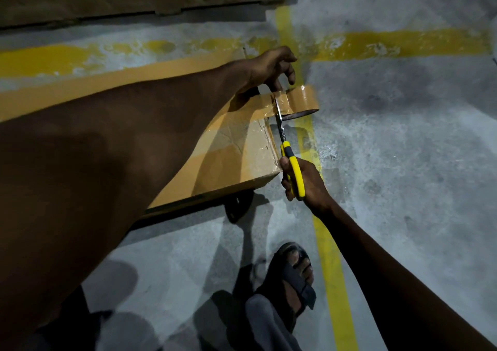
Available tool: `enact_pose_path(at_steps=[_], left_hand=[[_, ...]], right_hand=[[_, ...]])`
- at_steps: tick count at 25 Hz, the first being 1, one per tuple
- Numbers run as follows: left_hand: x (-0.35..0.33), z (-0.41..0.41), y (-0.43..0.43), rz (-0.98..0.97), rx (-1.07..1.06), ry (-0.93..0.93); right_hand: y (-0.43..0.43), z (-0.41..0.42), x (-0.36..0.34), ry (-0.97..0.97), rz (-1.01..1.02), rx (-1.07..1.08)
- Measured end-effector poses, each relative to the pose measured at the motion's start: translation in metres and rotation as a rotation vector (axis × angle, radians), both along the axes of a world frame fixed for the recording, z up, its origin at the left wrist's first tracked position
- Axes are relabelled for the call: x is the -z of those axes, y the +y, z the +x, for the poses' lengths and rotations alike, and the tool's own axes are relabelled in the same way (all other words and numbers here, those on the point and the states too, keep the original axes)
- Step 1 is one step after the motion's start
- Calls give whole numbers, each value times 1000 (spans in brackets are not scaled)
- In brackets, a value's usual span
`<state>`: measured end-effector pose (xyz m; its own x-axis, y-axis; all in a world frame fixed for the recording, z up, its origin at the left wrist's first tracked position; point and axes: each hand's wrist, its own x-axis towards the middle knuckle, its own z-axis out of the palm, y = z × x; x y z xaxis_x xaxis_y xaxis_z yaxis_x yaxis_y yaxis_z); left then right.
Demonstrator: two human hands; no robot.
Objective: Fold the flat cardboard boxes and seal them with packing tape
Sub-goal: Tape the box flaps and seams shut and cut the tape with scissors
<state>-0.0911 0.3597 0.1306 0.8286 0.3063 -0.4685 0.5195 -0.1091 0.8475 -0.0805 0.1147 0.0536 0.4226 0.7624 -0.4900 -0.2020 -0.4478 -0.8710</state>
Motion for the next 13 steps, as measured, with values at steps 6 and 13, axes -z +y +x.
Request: enact_pose_path(at_steps=[6,13], left_hand=[[1,0,-3,-88,-52,-42],[1,4,-4,-156,-174,-102]], right_hand=[[2,0,-7,-70,16,35],[2,10,0,-117,-185,-30]])
